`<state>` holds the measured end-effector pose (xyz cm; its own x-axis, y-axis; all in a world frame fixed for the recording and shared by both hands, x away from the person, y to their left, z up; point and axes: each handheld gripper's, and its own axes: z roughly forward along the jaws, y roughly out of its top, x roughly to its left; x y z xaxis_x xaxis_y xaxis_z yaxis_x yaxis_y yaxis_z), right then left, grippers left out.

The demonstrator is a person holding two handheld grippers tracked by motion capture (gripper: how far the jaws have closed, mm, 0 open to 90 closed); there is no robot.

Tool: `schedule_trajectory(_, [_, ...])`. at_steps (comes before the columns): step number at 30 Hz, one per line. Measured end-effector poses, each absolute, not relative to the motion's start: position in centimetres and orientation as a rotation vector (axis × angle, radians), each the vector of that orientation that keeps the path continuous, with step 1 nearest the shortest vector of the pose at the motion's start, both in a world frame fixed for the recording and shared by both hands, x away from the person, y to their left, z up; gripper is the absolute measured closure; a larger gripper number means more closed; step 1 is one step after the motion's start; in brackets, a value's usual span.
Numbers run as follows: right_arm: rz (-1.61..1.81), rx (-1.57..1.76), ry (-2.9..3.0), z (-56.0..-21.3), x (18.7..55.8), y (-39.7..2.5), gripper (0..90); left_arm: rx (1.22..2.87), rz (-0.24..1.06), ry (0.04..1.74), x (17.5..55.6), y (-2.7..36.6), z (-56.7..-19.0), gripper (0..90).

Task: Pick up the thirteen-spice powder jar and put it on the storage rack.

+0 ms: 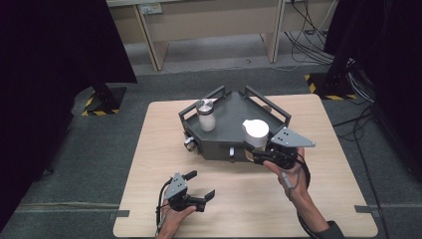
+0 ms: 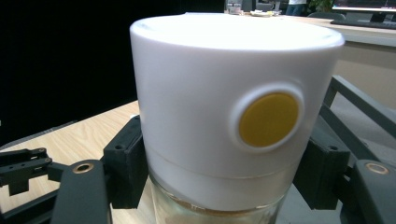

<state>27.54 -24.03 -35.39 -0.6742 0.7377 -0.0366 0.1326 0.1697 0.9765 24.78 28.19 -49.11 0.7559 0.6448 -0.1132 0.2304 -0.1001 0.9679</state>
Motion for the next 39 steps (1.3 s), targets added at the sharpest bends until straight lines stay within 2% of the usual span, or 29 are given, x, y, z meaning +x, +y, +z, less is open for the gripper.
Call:
schedule_trajectory(18, [1.496,0.833,1.923,-33.8,29.9,-22.4,30.7,1.674,0.398,0.705,24.8,28.2,-49.1,0.3])
schedule_trajectory(39, [1.475,0.881,1.887,-33.8,32.9,-20.7,30.7,1.675,0.395,0.702,24.9,28.3,-49.1,0.3])
